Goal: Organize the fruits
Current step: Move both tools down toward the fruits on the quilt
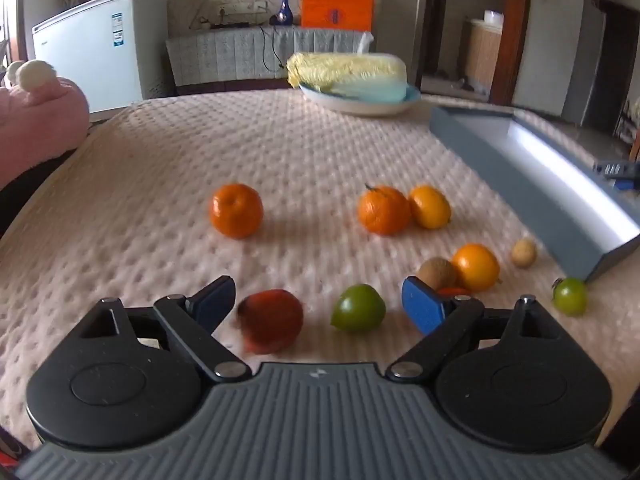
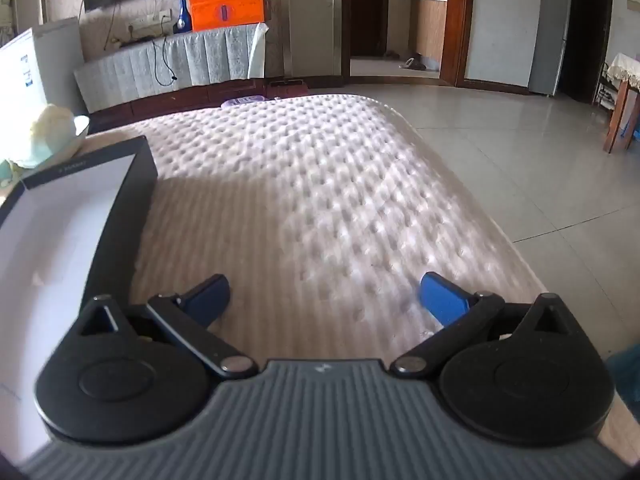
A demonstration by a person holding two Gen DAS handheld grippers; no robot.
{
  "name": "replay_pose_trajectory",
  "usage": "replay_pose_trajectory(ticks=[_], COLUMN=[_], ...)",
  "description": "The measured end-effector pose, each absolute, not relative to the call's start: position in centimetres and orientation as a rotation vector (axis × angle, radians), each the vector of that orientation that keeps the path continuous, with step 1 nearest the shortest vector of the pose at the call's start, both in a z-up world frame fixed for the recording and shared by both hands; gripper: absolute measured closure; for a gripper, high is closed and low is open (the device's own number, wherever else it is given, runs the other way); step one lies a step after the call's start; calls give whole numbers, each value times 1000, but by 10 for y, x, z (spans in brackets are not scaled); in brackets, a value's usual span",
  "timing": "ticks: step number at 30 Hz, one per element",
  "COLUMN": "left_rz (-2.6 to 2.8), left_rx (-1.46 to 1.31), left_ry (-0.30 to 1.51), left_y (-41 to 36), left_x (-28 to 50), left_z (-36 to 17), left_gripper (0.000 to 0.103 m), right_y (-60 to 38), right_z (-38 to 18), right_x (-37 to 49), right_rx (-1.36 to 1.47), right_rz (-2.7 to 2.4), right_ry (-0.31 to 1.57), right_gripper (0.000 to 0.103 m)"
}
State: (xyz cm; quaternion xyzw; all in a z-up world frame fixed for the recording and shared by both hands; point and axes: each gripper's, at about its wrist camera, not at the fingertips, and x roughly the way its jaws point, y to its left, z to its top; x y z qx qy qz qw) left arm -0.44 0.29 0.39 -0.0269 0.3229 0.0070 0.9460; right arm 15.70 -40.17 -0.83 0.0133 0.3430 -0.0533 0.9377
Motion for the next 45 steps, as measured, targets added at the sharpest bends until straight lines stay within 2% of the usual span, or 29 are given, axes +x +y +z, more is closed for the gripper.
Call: replay_pose_trajectory(ticks=[7,17,19,22,25,27,29,31,35,42,45], left_rz=[1,-10,-13,-23,-29,-24,-19,-18,-16,-7,-21], left_rx=[-71,-149,-161,-156,-164,-169,-171,-168,-164,-182,-188], left_ry=[657,682,668,640,631,637,635,625,597,590,596], left_y=[12,9,9,7,5,4,3,4,10,21,17], left_x=[-32,-34,-36,-41,-41,-42,-44,-49,-59,-60,-60], left_z=[23,17,18,19,19,19,21,23,26,26,26], left_gripper=[10,10,10,10,10,10,10,10,10,10,10], right_y=[-404,-401,-391,-355,-304,-277,-255,-227,-197,-212,-198], right_z=[-8,10,27,77,127,138,134,115,64,70,56], right_x=[157,136,104,31,-64,-107,-123,-123,-124,-124,-115], right_rx=[35,14,-106,-248,-215,-130,-48,-88,-218,-129,-157], right_rz=[-107,-191,-221,-199,-76,112,361,533,540,493,434], right_ry=[699,777,685,418,31,-86,-8,162,346,394,414], right_gripper=[0,1,1,1,0,0,0,0,0,0,1])
